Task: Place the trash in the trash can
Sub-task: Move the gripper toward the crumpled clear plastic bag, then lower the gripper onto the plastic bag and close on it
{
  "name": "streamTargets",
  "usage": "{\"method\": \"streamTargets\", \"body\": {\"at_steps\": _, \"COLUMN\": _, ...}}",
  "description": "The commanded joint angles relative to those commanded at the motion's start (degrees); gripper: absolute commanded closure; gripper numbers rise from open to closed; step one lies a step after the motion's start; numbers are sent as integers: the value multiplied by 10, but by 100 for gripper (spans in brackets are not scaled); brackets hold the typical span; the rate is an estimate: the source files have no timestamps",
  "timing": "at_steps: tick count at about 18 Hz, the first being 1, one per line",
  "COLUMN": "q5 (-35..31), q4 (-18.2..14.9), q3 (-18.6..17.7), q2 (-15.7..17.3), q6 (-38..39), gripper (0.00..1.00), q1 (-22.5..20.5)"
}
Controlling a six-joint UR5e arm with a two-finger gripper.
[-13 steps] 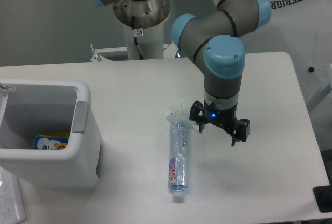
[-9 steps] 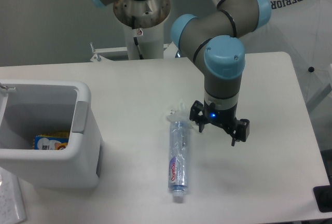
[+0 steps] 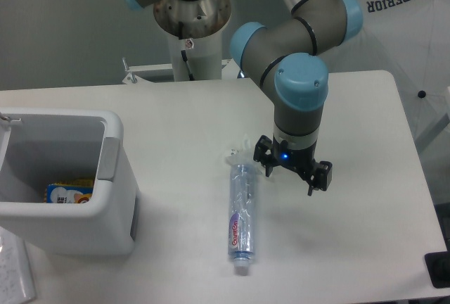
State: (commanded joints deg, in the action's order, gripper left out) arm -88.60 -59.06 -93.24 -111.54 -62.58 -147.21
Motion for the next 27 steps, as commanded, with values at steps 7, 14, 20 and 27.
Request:
{"method": "streamTargets", "body": {"at_steps": 7, "q5": -4, "q4": 0, "q3": -69, "q2": 35, "q6": -32, "gripper": 0, "q1": -4}}
{"method": "streamTargets", "body": {"at_steps": 14, "q5": -11, "q4": 1, "q3": -142, "q2": 75, "q6": -67, "gripper": 0, "q1": 2}}
{"method": "streamTargets", "body": {"at_steps": 20, "q5": -12, "q4": 1, "q3": -164, "q2": 71, "q6": -62, "gripper": 0, "q1": 3}}
{"method": "streamTargets", "body": {"at_steps": 27, "q5": -69, "q4": 73, "q3": -191, "q2": 58, "q6": -33, "gripper": 0, "q1": 10}}
